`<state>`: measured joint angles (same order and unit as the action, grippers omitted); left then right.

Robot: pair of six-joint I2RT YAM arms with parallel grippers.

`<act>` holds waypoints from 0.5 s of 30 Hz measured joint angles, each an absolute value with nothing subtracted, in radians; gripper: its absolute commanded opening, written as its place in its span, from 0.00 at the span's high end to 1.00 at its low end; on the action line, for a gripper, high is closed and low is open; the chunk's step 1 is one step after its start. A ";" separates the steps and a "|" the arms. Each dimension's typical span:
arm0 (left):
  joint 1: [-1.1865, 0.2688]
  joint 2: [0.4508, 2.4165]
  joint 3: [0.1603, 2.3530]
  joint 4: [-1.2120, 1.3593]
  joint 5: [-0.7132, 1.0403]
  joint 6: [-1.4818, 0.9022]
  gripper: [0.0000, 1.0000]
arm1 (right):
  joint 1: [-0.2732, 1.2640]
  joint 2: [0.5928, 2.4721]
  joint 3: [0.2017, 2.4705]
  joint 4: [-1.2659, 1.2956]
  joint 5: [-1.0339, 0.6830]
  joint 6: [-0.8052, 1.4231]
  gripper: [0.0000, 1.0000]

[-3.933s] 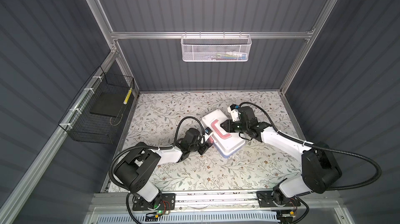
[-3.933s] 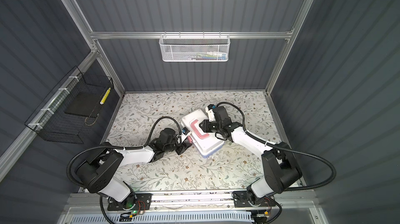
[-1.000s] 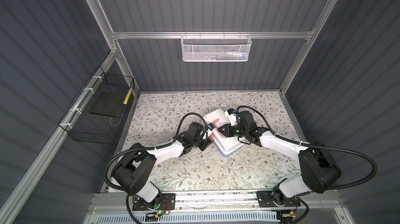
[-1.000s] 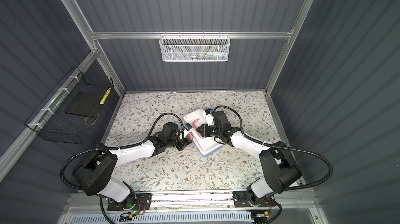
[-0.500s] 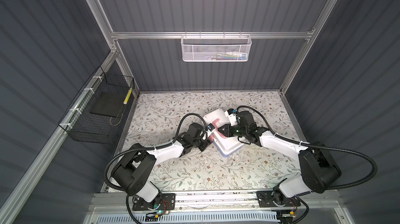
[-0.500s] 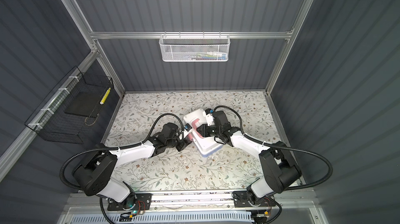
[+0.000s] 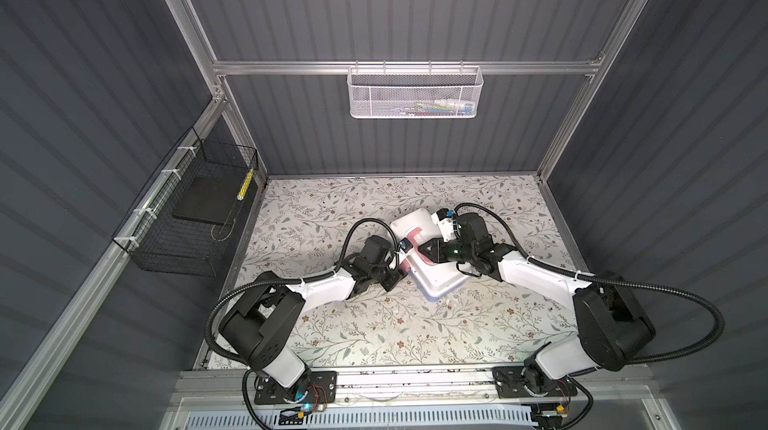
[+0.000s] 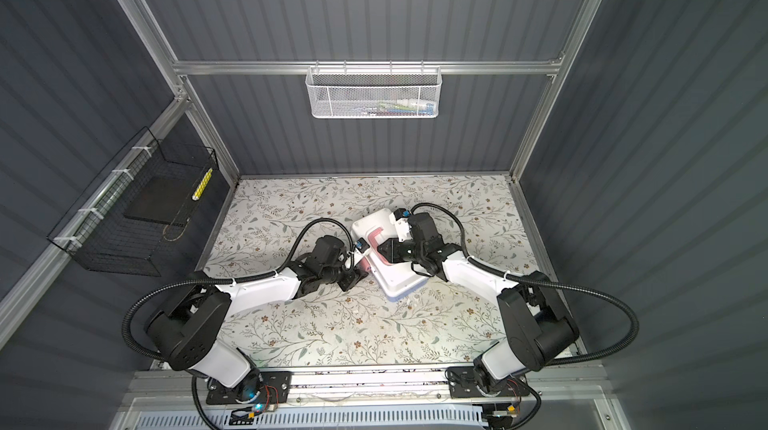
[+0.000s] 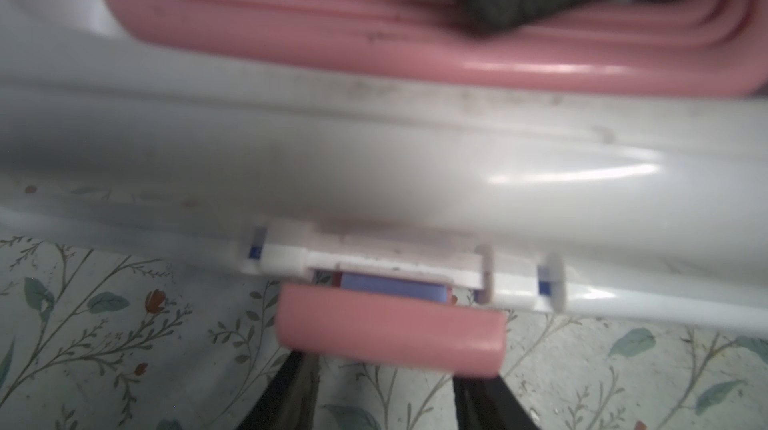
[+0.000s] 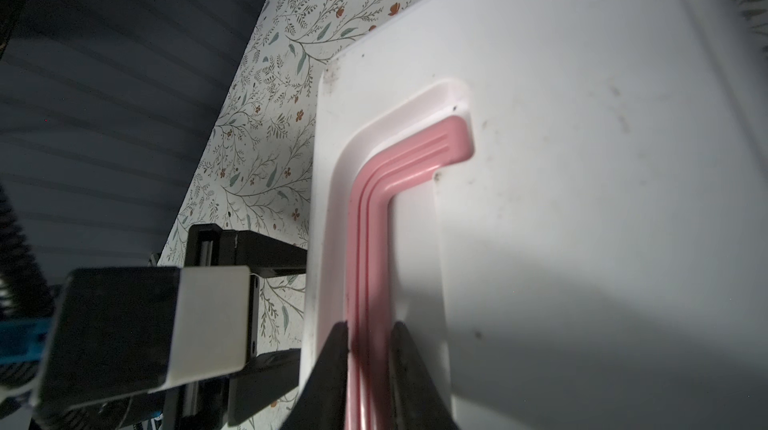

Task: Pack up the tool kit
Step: 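Hold the box by the handle with the right gripper and clasp with the left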

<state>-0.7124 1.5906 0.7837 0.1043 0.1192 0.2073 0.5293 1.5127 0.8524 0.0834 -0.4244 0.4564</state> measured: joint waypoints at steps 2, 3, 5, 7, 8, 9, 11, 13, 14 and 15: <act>-0.712 1.591 0.786 0.100 0.120 0.208 0.73 | 0.529 1.513 0.852 0.085 -0.424 0.457 0.78; -0.712 1.591 0.788 0.097 0.120 0.208 0.73 | 0.529 1.513 0.852 0.085 -0.424 0.458 0.78; -0.712 1.591 0.791 0.091 0.120 0.210 0.73 | 0.529 1.513 0.851 0.086 -0.425 0.461 0.78; -0.712 1.591 0.794 0.086 0.120 0.212 0.73 | 0.529 1.513 0.851 0.087 -0.425 0.463 0.78; -0.712 1.591 0.797 0.081 0.120 0.213 0.73 | 0.529 1.513 0.851 0.087 -0.425 0.463 0.77; -0.712 1.592 0.800 0.077 0.120 0.215 0.74 | 0.529 1.513 0.851 0.088 -0.426 0.464 0.77; -0.712 1.594 0.805 0.067 0.120 0.218 0.74 | 0.529 1.513 0.850 0.089 -0.426 0.464 0.78; -0.712 1.596 0.814 0.055 0.120 0.219 0.74 | 0.529 1.513 0.849 0.091 -0.426 0.464 0.78; -0.712 1.597 0.820 0.044 0.120 0.220 0.74 | 0.529 1.513 0.849 0.092 -0.426 0.464 0.78; -0.712 1.599 0.825 0.037 0.120 0.222 0.74 | 0.529 1.513 0.849 0.093 -0.426 0.464 0.78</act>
<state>-0.7124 1.5993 0.8249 0.0372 0.1204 0.2218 0.5293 1.5127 0.8486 0.0925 -0.4263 0.4641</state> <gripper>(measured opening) 0.487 0.225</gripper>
